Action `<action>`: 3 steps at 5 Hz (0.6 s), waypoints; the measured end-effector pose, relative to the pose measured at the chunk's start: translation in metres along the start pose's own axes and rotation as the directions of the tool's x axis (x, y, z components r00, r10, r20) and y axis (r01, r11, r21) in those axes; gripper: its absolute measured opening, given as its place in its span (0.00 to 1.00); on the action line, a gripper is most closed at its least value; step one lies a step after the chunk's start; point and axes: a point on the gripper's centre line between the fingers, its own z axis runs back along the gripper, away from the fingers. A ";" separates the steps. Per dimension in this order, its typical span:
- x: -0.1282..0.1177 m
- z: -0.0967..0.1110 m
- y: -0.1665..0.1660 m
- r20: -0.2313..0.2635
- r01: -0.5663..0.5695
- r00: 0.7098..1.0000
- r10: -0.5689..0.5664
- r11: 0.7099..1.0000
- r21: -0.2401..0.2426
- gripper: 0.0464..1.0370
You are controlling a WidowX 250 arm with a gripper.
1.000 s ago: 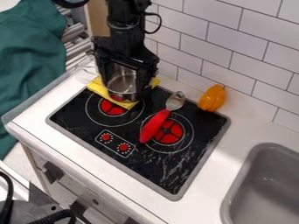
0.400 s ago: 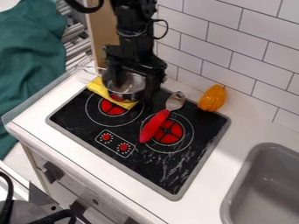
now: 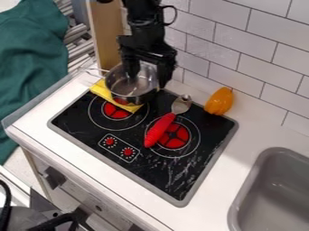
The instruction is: Move the silver pot on the right side of the burner
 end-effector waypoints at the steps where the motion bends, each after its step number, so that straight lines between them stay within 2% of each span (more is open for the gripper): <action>1: 0.004 -0.012 0.006 -0.041 0.004 0.999 -0.004 1.000 -0.008 0.97; 2: 0.004 -0.028 0.010 -0.093 0.002 0.996 -0.004 1.000 -0.020 0.97; 3: 0.006 -0.034 0.014 -0.119 0.004 0.993 -0.005 1.000 -0.004 0.97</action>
